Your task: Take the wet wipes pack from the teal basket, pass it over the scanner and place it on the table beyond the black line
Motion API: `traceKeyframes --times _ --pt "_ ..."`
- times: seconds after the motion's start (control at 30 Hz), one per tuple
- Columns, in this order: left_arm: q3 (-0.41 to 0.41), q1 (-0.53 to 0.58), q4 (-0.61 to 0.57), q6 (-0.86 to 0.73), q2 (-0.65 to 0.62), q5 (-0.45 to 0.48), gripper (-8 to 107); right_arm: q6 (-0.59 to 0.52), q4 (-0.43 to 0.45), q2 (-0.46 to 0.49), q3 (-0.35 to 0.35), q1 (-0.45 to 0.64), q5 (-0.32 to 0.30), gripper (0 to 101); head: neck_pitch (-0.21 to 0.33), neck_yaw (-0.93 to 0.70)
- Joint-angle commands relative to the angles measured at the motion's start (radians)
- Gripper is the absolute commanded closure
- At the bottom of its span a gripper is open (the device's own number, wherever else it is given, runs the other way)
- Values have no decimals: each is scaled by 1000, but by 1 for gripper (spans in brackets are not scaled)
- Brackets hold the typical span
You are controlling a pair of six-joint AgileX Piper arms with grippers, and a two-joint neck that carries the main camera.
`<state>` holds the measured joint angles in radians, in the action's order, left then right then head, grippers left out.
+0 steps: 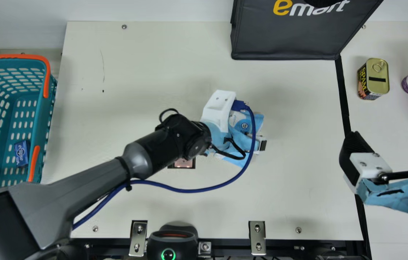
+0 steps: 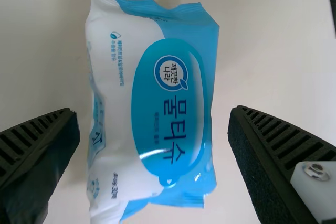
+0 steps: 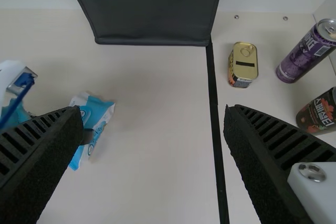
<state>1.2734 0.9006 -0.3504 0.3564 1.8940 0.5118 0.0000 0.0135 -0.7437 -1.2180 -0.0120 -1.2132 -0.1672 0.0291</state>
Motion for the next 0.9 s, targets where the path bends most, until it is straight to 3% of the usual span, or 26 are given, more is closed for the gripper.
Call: traceKeyframes --times 0.0,0.23,0.43,0.87 --pt "-26 -12 -92 -81 -28 -7 9 0 0 0 0 0 0 6 29 -2" --pt "-118 -72 -267 -294 -144 1 9 0 0 0 0 0 0 6 29 -2" --pt "-194 -148 -351 -447 -255 40 9 0 0 0 0 0 0 6 29 -2" --pt "-319 -322 -317 -567 -523 147 9 0 0 0 0 0 1 6 29 -2"
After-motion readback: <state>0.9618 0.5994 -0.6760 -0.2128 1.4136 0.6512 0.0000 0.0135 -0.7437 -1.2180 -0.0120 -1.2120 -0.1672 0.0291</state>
